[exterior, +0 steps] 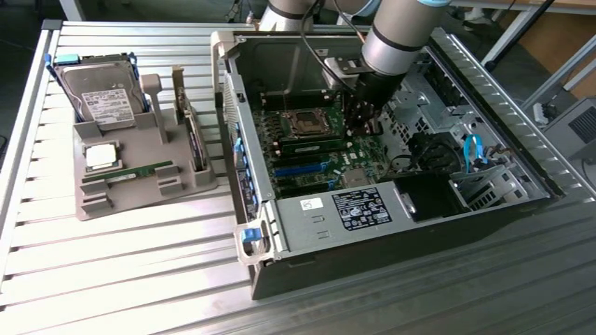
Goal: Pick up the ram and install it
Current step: 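Press down the ram until it locks into place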
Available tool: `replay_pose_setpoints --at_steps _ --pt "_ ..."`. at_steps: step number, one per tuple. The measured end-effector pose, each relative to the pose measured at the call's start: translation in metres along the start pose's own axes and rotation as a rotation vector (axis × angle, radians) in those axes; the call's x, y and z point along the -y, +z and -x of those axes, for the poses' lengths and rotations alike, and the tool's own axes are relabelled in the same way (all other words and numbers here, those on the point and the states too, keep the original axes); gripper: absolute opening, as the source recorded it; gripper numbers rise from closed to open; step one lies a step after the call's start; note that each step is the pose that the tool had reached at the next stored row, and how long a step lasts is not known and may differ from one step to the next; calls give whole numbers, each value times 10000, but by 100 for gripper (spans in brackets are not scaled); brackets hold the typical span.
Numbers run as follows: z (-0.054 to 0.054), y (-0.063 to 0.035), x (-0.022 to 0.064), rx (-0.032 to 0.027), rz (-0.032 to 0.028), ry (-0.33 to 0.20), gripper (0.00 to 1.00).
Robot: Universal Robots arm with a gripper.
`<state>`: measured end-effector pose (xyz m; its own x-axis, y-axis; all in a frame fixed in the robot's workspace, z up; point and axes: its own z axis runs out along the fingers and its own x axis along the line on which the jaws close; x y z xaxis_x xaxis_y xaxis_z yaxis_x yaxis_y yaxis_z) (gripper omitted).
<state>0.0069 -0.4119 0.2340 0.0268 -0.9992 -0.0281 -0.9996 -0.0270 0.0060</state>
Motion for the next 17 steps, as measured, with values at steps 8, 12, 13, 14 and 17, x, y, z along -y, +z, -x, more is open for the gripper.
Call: replay_pose_setpoints --at_steps 8,12,13,14,17 --pt "1 -67 0 35 -3 0 9" --pt "6 -77 -131 46 -28 -1 9" --pt "9 -77 -218 81 -49 -2 9" --pt "11 -76 -302 132 -74 -3 9" --pt "17 -73 -514 237 -116 -4 9"
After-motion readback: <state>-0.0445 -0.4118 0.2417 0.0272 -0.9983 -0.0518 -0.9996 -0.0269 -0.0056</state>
